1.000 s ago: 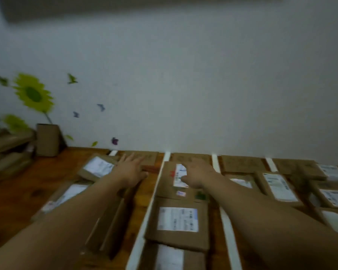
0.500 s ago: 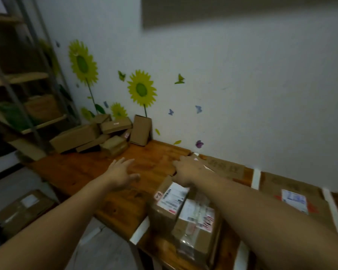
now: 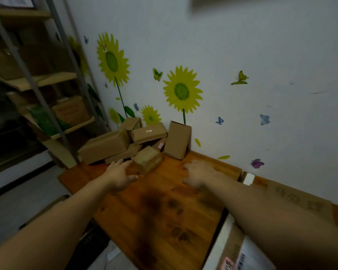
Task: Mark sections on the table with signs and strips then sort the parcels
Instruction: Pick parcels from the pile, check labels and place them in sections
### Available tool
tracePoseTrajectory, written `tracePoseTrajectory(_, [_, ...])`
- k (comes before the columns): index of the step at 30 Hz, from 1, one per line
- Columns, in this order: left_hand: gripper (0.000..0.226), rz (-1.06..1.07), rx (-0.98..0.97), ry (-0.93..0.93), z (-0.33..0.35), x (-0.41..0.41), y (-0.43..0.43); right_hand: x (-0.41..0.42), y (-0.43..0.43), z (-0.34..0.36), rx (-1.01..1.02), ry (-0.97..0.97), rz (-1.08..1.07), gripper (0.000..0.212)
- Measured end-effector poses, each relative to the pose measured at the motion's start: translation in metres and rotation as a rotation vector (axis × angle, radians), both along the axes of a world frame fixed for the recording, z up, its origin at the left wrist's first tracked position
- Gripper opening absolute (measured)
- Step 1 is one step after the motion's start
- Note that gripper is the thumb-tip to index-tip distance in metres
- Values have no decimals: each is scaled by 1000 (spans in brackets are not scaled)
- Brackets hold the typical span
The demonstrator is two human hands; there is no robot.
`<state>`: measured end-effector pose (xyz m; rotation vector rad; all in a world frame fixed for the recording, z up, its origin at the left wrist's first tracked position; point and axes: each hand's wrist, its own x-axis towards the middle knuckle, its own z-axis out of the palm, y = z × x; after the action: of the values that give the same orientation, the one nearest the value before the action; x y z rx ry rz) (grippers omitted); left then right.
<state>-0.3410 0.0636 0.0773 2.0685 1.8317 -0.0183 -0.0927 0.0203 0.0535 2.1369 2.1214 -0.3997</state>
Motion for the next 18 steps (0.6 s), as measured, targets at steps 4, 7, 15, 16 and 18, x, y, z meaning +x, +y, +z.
tracePoseTrajectory(4, [72, -15, 15, 4, -9, -36, 70, -26, 53, -9, -27, 58, -78, 61])
tracePoseTrajectory(7, [70, -19, 39, -2, -17, -70, 126, -56, 95, -13, -23, 107, -134, 61])
tracePoseTrajectory(15, [73, -2, -42, -119, -12, -174, 237, -172, 209, -11, -25, 230, -223, 60])
tracePoseTrajectory(16, [72, -7, -37, -129, -10, -186, 250, -186, 222, -11, -20, 238, -215, 59])
tracePoseTrajectory(18, [70, -18, -43, -155, -8, -206, 271, -207, 247, -11, -26, 231, -206, 62])
